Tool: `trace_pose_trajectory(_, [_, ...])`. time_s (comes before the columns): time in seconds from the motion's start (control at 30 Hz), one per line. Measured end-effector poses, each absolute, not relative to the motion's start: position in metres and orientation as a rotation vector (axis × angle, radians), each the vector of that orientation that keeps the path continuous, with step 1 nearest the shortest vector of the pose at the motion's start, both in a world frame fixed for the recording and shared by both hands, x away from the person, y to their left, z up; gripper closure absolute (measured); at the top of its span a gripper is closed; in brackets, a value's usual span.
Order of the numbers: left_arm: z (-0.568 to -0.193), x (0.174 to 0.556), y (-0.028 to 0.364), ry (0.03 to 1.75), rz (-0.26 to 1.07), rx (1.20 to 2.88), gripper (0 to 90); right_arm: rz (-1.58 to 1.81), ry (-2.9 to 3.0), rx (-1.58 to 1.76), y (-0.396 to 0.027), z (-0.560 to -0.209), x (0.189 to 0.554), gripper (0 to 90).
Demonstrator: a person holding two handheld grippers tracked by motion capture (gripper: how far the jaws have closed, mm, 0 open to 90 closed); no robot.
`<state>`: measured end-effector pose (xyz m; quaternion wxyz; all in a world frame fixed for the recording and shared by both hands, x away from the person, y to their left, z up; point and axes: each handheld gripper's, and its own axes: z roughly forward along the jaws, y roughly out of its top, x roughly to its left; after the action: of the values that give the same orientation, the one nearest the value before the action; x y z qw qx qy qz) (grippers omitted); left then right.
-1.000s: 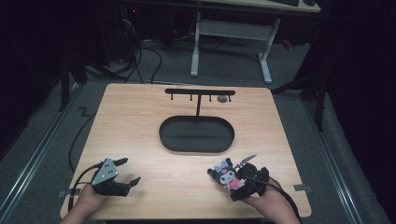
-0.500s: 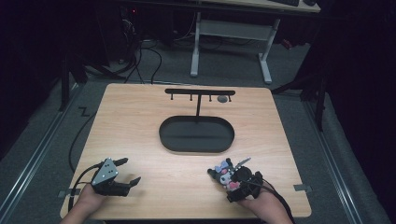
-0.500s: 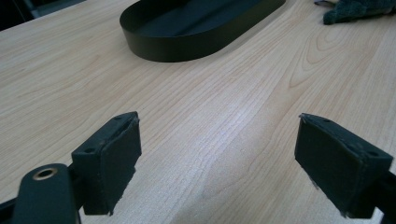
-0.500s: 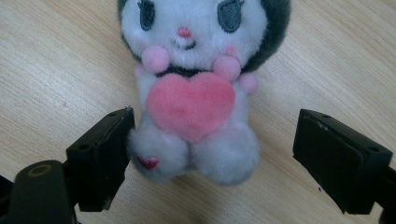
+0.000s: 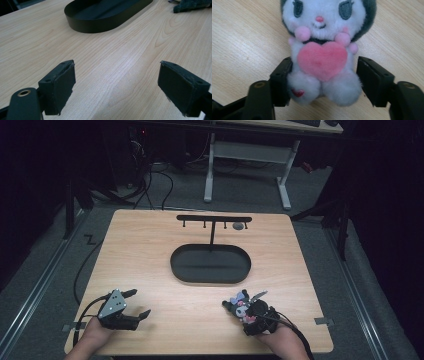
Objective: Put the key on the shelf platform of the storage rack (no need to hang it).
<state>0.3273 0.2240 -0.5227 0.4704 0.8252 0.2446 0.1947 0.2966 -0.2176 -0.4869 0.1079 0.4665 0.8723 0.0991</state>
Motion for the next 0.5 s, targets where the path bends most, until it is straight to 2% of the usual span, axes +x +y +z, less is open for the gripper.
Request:
trace_pose_trajectory(0.03, [-0.523, 0.327, 0.224, 0.599, 0.477, 2.022, 15.5, 0.298, 2.567, 1.369, -0.217, -0.486, 0.296, 43.5])
trace_pose_trajectory(0.13, [-0.523, 0.327, 0.224, 0.599, 0.477, 2.023, 15.5, 0.319, 2.557, 1.358, -0.216, -0.482, 0.295, 46.5])
trace_pose_trajectory(0.5, [-0.523, 0.327, 0.224, 0.599, 0.477, 2.023, 15.5, 0.389, 2.498, 1.392, -0.22, -0.465, 0.298, 47.2])
